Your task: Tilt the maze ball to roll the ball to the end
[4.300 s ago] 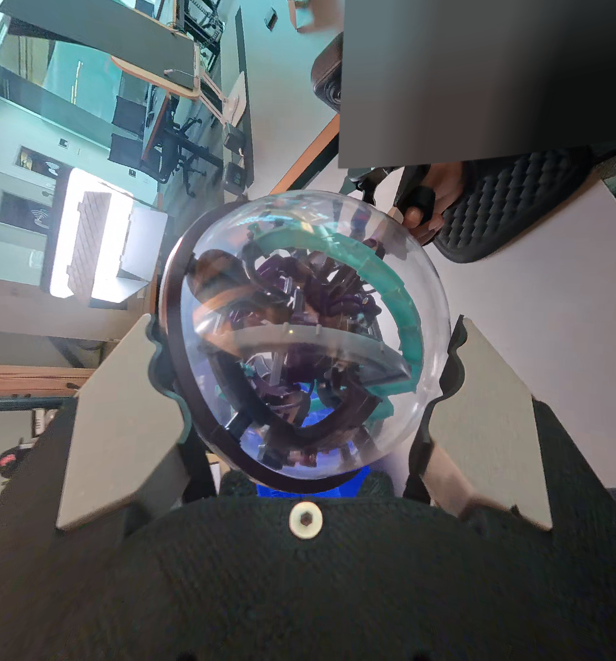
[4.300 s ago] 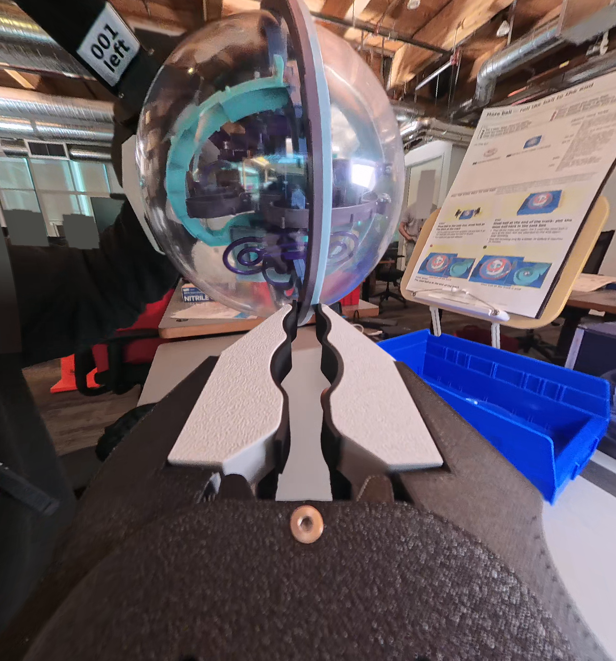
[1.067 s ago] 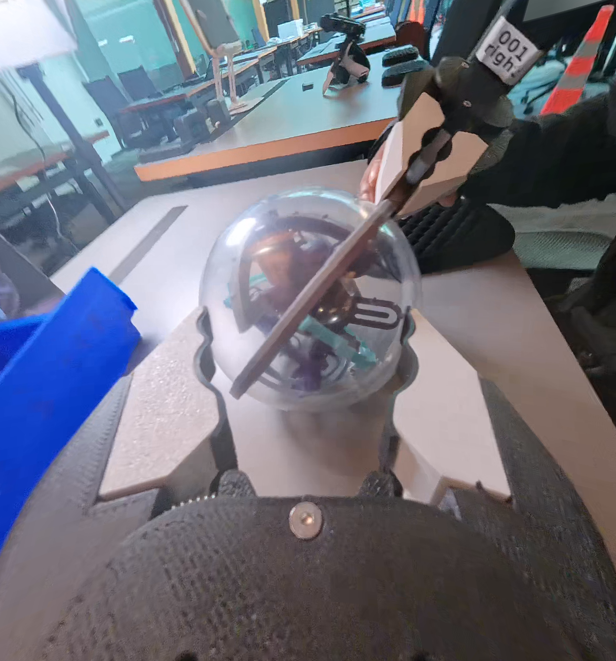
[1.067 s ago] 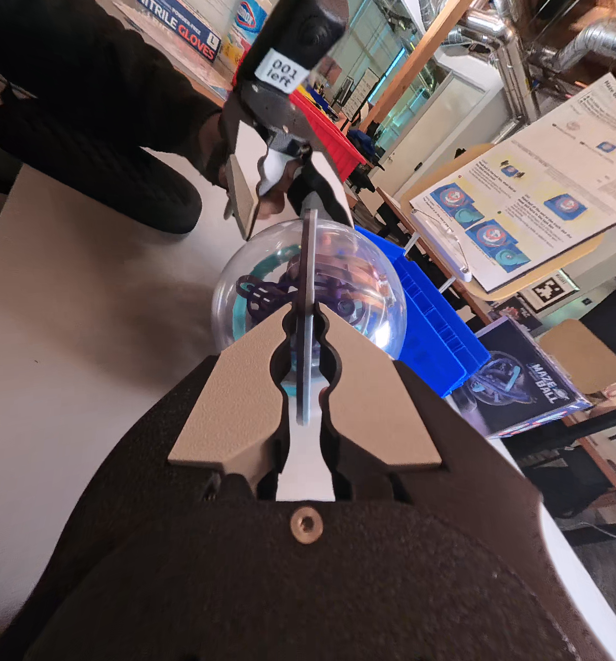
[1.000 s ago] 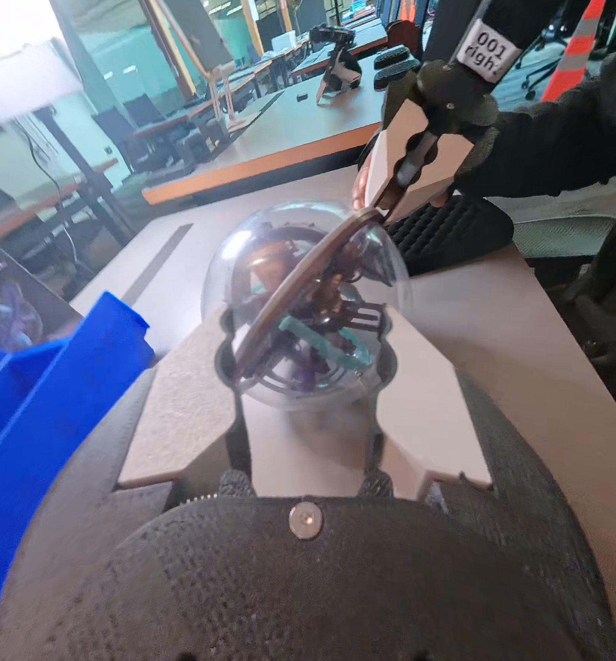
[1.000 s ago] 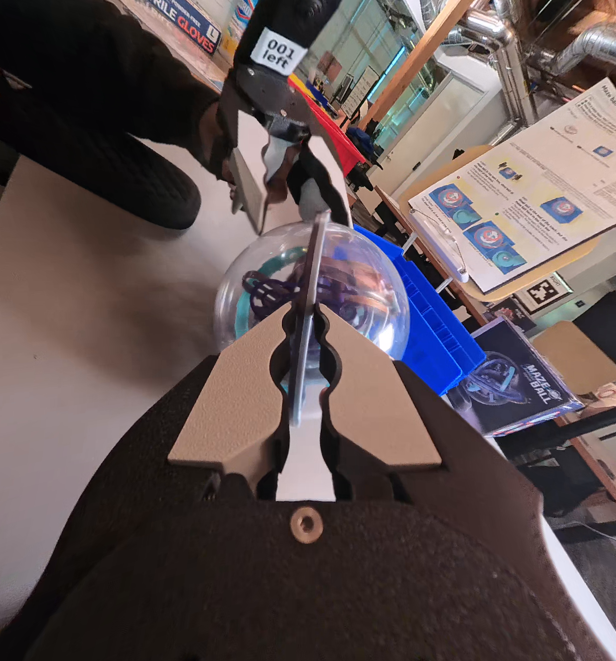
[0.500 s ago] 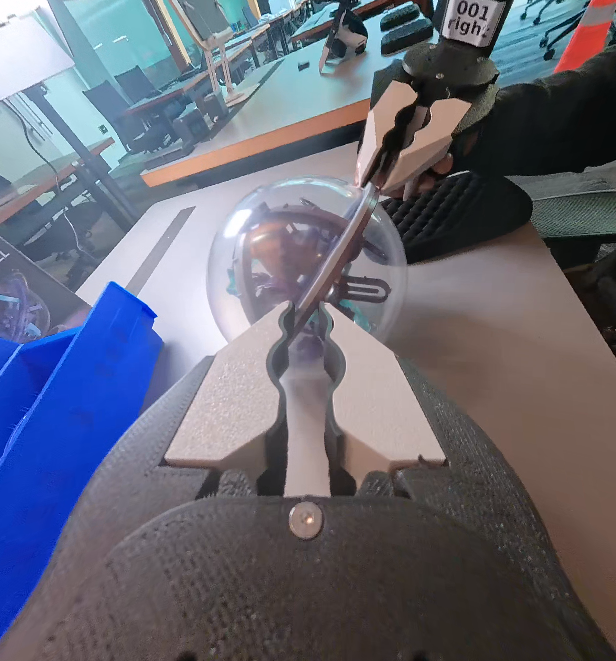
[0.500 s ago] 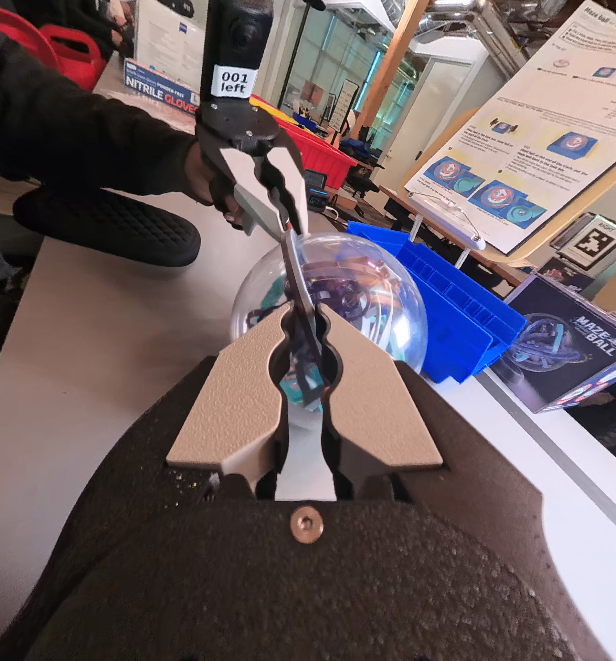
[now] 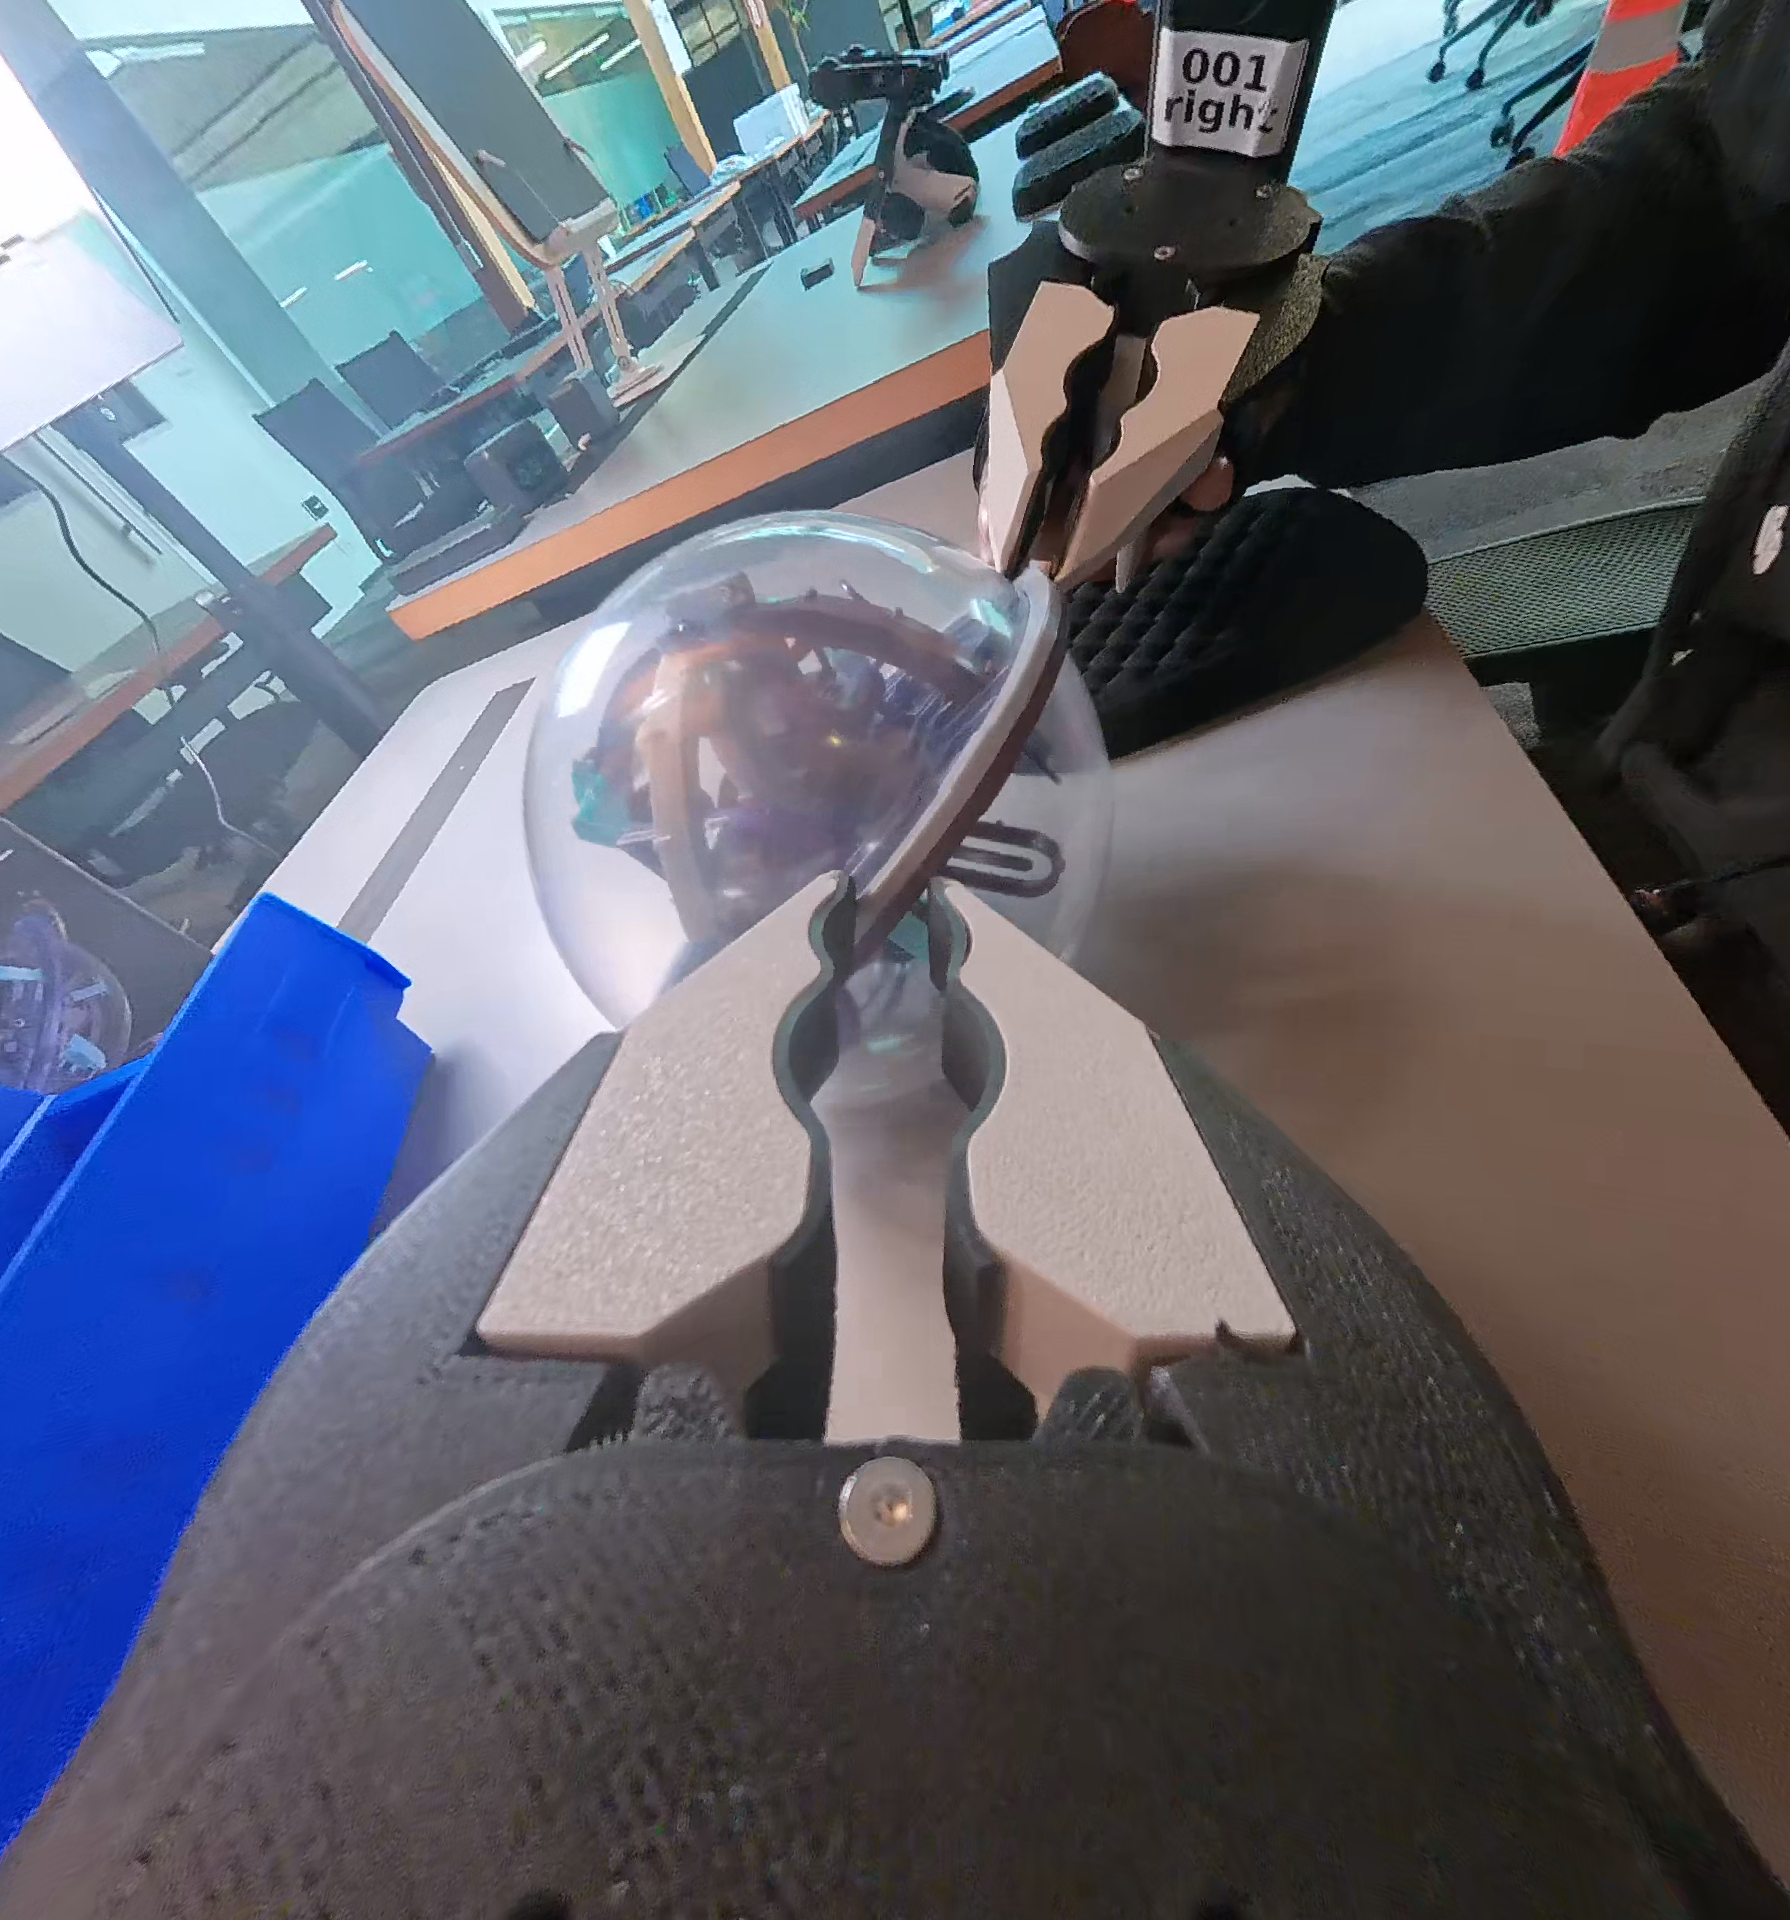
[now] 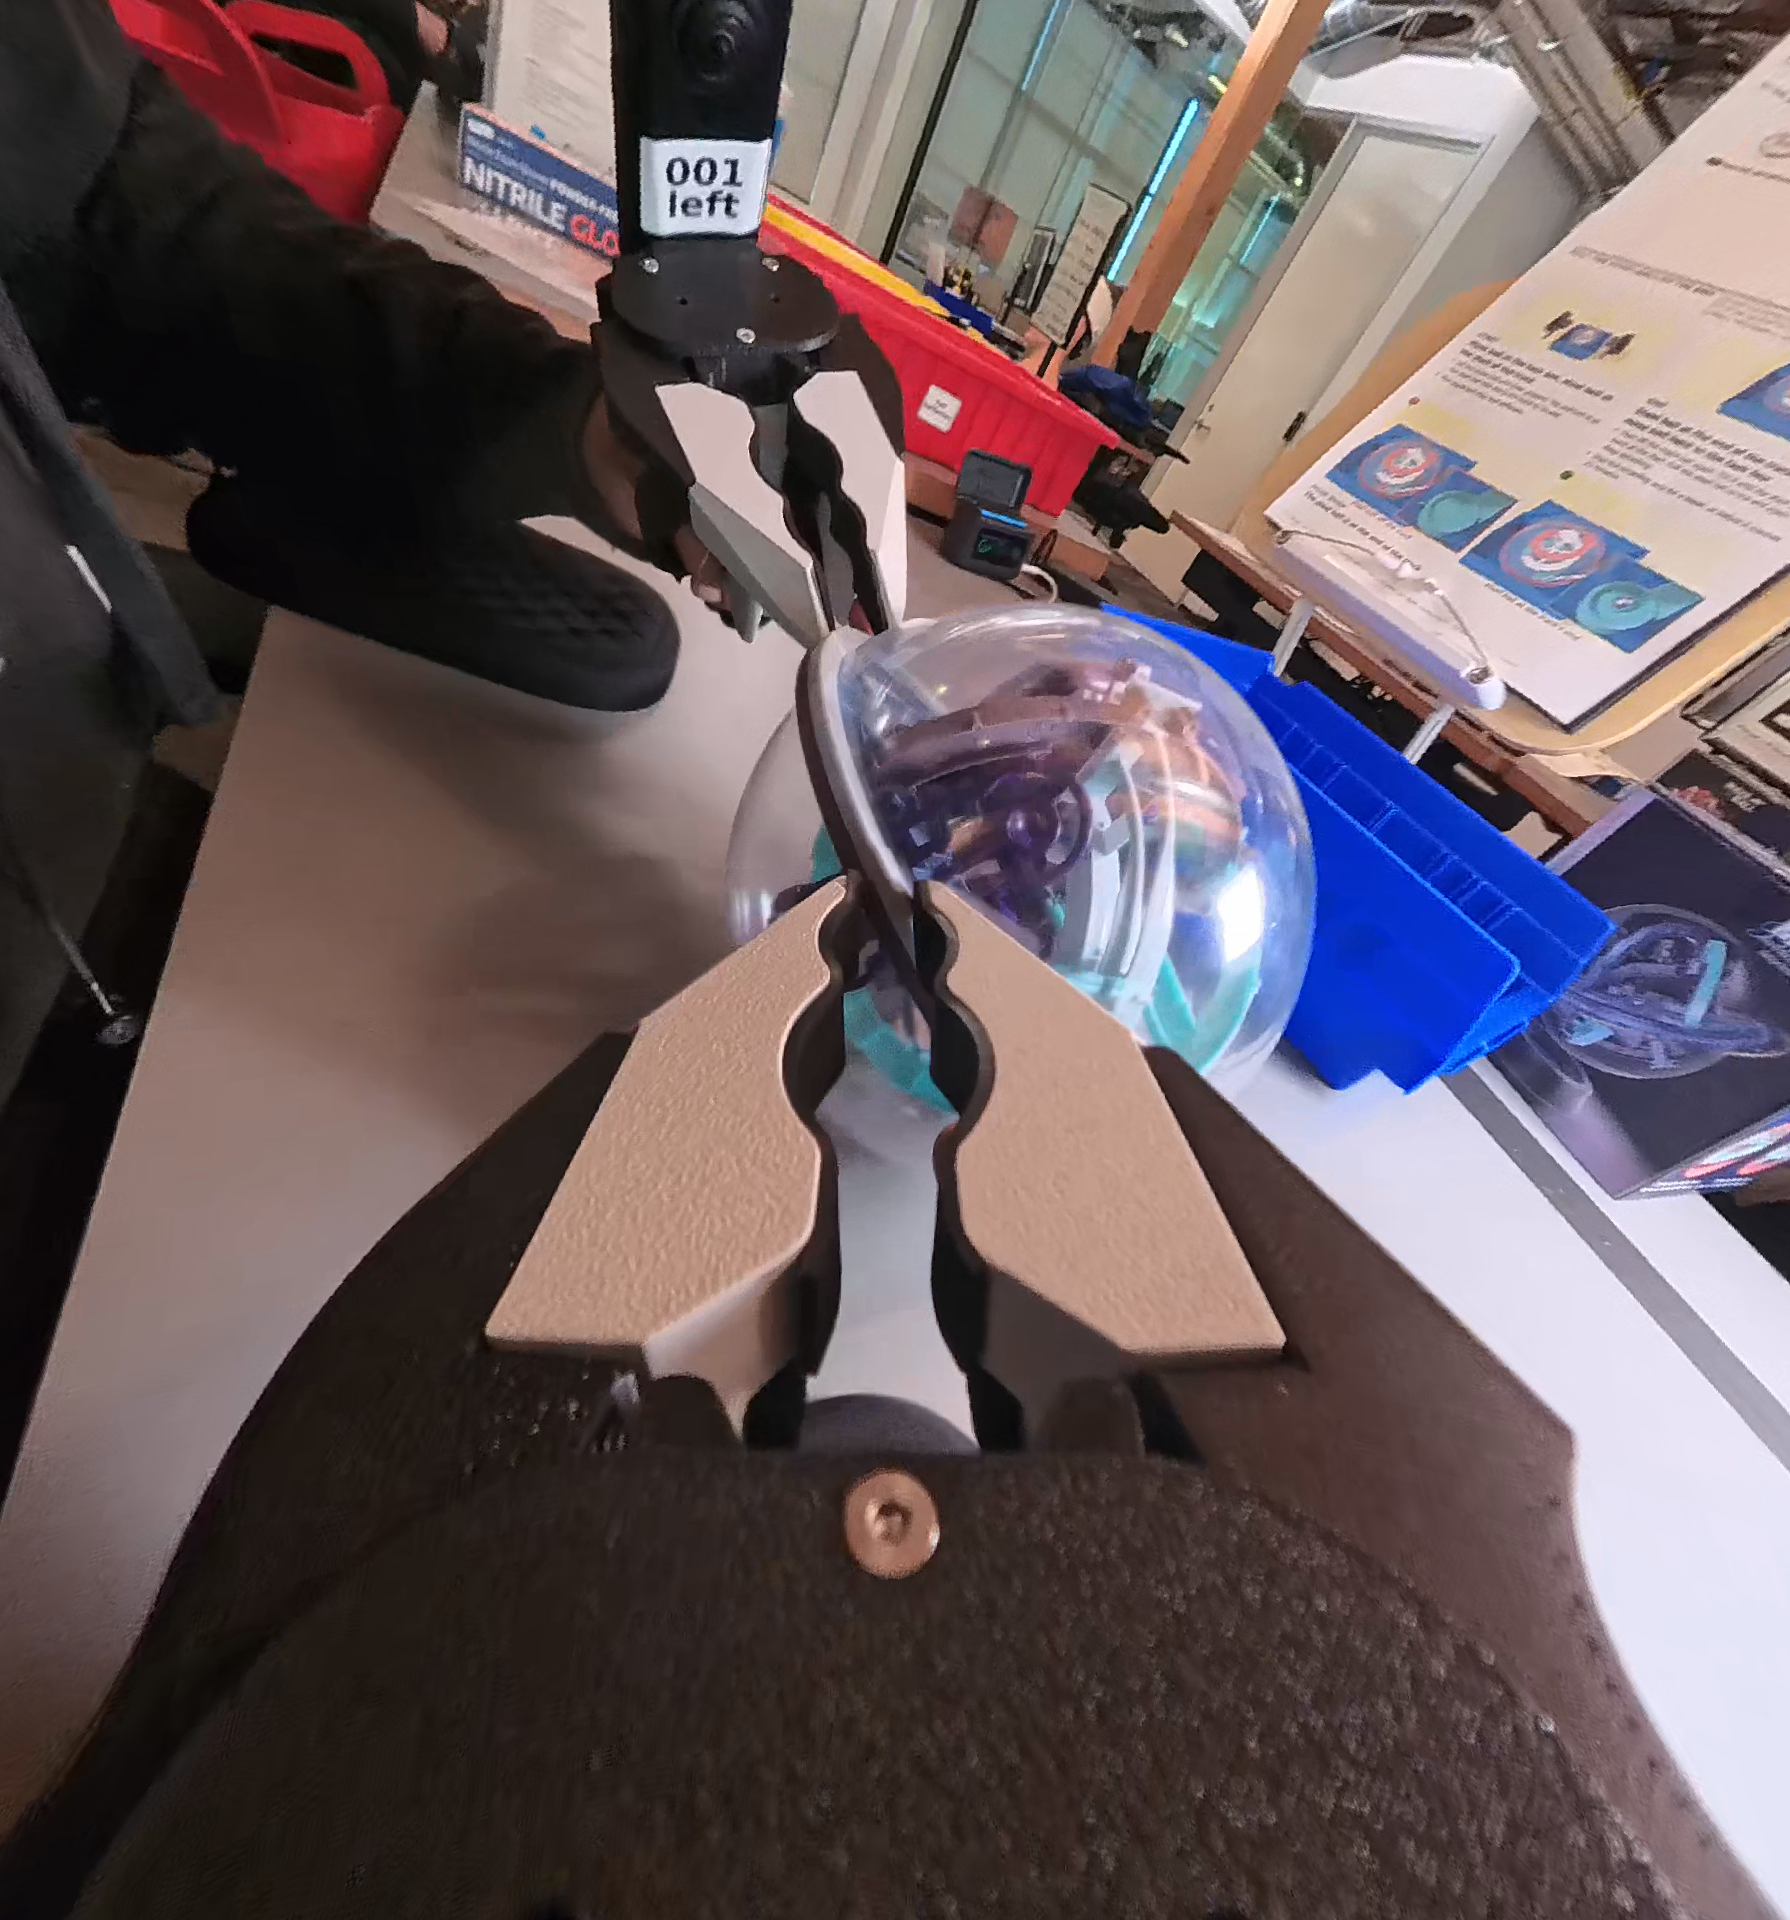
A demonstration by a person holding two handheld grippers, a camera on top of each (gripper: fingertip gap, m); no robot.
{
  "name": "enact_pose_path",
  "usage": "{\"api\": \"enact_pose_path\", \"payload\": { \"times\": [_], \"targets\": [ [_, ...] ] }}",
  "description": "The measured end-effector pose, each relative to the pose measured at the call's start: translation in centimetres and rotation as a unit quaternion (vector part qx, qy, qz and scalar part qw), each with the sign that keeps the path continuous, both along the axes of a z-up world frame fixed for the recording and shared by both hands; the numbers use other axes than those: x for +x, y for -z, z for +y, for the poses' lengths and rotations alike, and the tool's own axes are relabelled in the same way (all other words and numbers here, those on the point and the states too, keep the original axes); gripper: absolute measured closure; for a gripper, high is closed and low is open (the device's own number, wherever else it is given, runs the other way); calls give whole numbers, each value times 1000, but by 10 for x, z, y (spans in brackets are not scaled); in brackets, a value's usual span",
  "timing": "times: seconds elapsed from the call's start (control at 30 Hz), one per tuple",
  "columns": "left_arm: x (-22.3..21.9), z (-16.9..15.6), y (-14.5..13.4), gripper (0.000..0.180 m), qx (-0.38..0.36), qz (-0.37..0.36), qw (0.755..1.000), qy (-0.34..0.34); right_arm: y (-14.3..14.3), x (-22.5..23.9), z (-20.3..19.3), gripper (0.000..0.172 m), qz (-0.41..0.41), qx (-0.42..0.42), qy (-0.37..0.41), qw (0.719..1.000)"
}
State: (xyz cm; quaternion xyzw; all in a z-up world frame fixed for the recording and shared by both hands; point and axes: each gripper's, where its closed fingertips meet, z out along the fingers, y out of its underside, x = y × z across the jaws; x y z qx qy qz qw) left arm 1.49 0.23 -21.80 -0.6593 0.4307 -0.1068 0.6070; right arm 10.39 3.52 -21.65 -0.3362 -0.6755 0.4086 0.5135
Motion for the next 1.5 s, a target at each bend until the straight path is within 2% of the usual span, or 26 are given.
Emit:
{"api": "enact_pose_path", "payload": {
  "times": [0.43,0.7,0.8,0.9,0.97,1.03,1.13,1.23,1.3,1.4,1.5],
  "targets": [
    [-4,-17,13,169,12,9,1000,-6,6,0,-16,167,-14,-16,-27,999],
    [-3,-28,25,174,-30,-8,999,14,21,2,-25,166,-51,-13,-37,998],
    [-4,-34,22,159,-72,-61,995,35,23,3,-25,166,-56,-20,-37,998],
    [-26,-24,11,153,-109,-151,983,6,23,4,-22,165,-57,-25,-33,998],
    [-44,-13,7,148,-146,-216,965,-19,24,4,-20,165,-58,-25,-31,998],
    [-53,-7,11,135,-198,-263,944,-28,24,5,-20,165,-59,-26,-28,998],
    [-56,-1,17,128,-241,-298,923,-37,25,6,-20,164,-59,-28,-25,998],
    [-54,-1,14,130,-262,-323,909,-21,25,8,-20,162,-62,-40,-26,997],
    [-53,-1,19,134,-286,-323,902,-23,19,11,-17,161,-62,-81,-26,994],
    [-50,-3,23,139,-318,-332,888,-21,10,14,5,150,-86,-204,1,975],
    [-47,0,26,143,-356,-351,865,-22,9,15,30,135,-134,-360,17,923]
  ]
}}
